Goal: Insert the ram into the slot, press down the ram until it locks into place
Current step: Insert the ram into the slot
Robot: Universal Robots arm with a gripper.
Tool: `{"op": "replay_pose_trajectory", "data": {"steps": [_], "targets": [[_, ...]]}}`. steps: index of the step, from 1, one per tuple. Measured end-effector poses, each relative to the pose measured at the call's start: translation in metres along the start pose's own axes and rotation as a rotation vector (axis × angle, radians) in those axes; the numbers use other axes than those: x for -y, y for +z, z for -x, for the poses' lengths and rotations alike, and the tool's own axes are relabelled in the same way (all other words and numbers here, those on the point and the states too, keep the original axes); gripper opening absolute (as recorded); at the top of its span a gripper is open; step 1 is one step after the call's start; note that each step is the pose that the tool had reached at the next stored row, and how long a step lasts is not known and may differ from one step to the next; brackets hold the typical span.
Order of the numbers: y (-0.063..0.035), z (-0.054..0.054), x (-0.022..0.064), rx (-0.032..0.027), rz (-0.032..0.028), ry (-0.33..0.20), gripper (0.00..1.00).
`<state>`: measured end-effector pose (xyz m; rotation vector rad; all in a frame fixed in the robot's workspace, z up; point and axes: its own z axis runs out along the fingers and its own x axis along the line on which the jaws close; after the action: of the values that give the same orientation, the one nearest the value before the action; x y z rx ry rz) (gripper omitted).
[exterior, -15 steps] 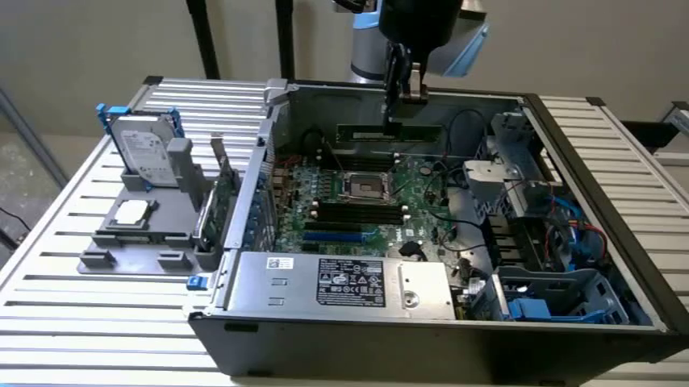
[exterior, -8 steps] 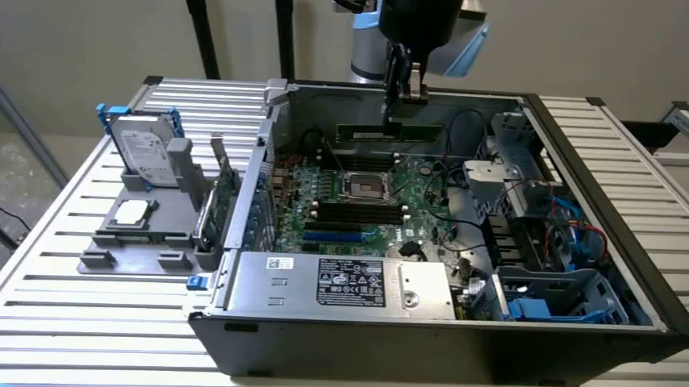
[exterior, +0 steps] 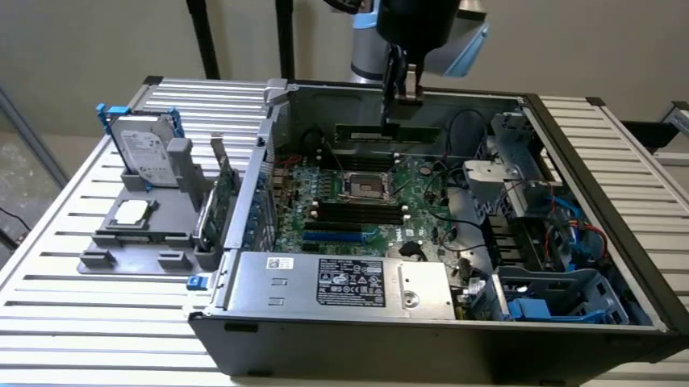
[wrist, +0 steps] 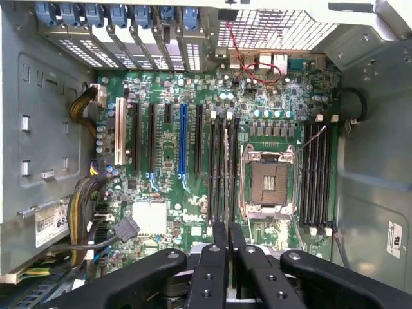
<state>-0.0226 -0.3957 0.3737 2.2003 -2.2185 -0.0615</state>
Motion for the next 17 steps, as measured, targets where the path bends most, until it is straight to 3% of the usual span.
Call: {"op": "replay_pose_trajectory", "data": {"steps": [7,17], "targets": [[0.0069,0.000,-0.0068,-0.0055,0.0064,0.028,0.13],[0.0253,-0.001,-0.0203,-0.0076,0.0067,0.035,0.13]]}}
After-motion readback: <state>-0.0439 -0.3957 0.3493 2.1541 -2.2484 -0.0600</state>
